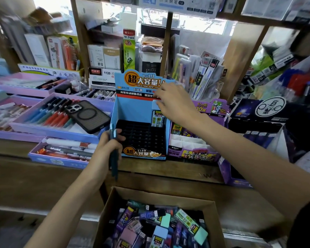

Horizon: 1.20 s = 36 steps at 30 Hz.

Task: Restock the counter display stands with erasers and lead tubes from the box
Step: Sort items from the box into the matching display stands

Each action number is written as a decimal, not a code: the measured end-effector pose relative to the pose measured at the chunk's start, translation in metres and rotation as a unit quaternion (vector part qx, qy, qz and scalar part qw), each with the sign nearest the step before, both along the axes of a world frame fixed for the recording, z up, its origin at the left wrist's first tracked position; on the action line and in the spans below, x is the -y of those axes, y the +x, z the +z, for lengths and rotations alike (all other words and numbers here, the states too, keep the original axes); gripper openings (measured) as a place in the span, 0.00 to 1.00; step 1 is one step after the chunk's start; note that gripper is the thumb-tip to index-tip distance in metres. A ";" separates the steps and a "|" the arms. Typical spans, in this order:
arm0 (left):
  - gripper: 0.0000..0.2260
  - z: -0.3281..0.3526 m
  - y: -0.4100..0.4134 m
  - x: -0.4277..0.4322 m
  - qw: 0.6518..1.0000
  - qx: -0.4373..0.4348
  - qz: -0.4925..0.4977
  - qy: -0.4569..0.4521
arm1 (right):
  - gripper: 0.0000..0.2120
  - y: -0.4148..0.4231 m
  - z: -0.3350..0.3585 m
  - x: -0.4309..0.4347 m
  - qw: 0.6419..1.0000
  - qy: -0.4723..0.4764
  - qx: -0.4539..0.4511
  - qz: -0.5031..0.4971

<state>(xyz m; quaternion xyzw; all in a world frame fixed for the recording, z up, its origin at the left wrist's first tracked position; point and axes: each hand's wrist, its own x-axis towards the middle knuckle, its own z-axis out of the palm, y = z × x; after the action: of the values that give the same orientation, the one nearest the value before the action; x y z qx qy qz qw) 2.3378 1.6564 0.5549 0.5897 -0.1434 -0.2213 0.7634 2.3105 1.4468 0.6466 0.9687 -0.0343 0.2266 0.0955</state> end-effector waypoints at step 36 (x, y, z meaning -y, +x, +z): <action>0.11 0.006 -0.001 0.000 0.985 0.166 0.029 0.036 | 0.02 -0.066 0.048 0.026 0.837 0.529 0.130 0.041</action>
<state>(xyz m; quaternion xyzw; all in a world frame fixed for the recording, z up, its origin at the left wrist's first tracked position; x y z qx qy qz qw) 2.3370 1.6565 0.5605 0.6496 -0.2425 -0.1028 0.7132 2.2445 1.4206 0.6943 0.8337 -0.1216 0.3016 -0.4463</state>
